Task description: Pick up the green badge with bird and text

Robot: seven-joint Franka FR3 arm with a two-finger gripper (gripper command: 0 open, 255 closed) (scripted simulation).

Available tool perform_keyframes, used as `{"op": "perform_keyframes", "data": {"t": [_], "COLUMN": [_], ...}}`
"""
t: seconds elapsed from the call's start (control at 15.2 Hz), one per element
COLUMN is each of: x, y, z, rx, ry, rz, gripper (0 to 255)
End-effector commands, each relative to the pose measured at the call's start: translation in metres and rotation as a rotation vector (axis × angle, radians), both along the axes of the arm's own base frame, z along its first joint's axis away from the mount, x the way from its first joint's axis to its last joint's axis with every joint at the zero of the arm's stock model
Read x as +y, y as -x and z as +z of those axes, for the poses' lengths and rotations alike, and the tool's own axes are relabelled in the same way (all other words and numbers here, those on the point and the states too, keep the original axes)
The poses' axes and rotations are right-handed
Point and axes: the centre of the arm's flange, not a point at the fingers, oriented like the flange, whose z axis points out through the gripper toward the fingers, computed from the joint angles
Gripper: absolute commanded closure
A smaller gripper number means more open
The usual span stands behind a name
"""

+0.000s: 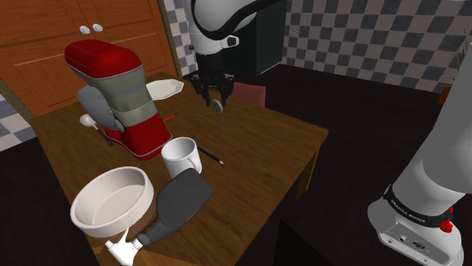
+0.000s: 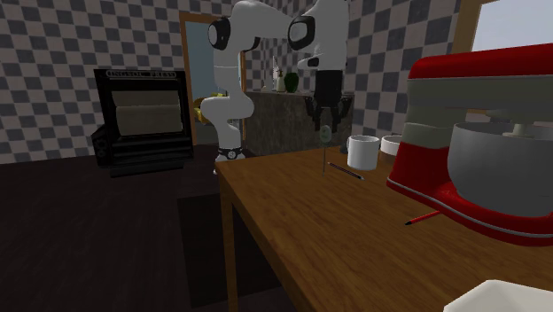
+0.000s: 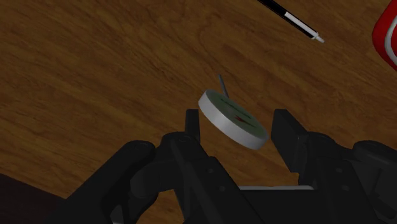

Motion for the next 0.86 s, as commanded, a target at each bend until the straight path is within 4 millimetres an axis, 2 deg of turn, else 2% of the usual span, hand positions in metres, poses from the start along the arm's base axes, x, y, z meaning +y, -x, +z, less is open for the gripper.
{"op": "perform_keyframes", "data": {"t": [0.0,0.66,0.79], "x": [-0.001,-0.001,-0.001], "y": [0.001,0.001,0.001], "z": [0.010,0.063,0.064], "rx": [0.001,0.001,0.001], "ry": [0.000,0.000,0.000], "rz": [0.000,0.000,0.000], "gripper": [255,255,255]}}
